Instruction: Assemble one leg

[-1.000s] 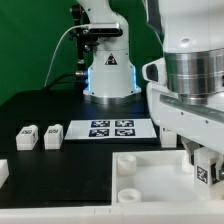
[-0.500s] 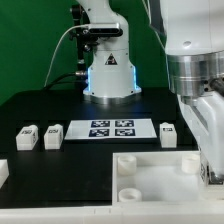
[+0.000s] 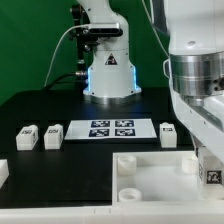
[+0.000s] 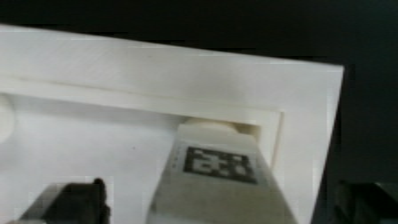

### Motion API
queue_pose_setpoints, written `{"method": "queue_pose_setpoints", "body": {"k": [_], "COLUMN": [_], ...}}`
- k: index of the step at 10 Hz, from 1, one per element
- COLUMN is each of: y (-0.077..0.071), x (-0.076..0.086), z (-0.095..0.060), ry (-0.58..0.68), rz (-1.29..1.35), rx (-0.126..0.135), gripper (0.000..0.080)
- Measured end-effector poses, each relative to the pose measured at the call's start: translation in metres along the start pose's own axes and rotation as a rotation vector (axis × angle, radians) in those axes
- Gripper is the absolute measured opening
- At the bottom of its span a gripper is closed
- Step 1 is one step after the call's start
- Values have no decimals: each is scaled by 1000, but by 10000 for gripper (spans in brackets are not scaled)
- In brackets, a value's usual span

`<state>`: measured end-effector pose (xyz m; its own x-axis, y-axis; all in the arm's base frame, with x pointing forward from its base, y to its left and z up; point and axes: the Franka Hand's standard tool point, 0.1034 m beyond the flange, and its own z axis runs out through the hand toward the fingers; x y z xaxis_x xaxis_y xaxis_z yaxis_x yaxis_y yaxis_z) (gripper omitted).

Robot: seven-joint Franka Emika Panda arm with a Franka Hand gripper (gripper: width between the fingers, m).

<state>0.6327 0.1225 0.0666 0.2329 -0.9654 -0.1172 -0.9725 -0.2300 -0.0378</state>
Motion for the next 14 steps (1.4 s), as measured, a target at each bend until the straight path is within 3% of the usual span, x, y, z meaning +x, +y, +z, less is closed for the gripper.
{"method": "queue_pose_setpoints", "body": {"k": [4,6,8,9,11,12,13,14], "y": [0,0,-4,-3,-3,-3,-3,-3], "x": [1,3,5,5,5,5,6,7], "z": [-1,-1,-2,-2,-2,-2,-2,-2], "ry": [12,50,81,80,80,80,81,76], "rz": [-396,-804,-1091,-1083,-1071,-1065,-1016,-885], "rx": [-4,-34,-33,-32,-31,-31,-29,-24], "gripper": [648,648,648,648,390,390,291,291]}}
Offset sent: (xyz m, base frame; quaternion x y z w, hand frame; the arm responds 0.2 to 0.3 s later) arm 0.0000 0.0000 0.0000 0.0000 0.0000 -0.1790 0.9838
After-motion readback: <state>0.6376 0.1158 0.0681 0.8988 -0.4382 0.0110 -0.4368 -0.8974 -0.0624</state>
